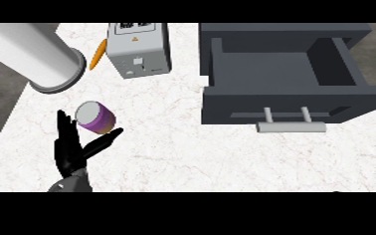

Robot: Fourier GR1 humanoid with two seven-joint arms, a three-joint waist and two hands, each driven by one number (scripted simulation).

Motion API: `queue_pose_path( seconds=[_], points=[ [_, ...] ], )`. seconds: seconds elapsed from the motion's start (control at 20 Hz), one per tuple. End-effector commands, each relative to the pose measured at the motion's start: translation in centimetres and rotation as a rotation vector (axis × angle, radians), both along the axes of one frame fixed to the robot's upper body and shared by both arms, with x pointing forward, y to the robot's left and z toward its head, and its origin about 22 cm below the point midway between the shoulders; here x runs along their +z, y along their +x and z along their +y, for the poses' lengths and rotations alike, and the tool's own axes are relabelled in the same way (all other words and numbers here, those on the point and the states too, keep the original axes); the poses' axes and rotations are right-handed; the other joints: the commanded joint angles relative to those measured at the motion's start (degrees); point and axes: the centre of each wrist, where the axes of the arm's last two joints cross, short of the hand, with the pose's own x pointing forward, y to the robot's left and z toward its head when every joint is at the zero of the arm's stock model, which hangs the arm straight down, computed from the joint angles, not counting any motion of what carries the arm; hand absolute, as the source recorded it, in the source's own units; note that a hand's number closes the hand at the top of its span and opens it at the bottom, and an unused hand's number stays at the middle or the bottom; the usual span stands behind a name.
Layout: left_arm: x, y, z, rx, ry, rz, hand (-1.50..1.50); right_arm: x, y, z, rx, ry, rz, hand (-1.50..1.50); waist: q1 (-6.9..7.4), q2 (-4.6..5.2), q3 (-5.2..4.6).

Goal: Pick up the can, place it into the drawer and close the drawer

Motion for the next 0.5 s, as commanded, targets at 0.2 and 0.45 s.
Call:
queue_pose_path(
  seconds=[0.2, 0.45],
  points=[
    [-2.4, 2.3, -0.5, 0.035, -0.032, -0.005, -1.50, -0.2, 0.5, -1.1, -0.002, -0.030, -0.001, -1.50, -0.15, 0.07, -0.02],
    [-4.4, 0.8, 0.9, 0.028, -0.017, 0.021, -1.50, 0.1, 1.6, 0.3, -0.006, -0.024, -0.012, -1.50, -0.06, 0.10, -0.03]
  ],
)
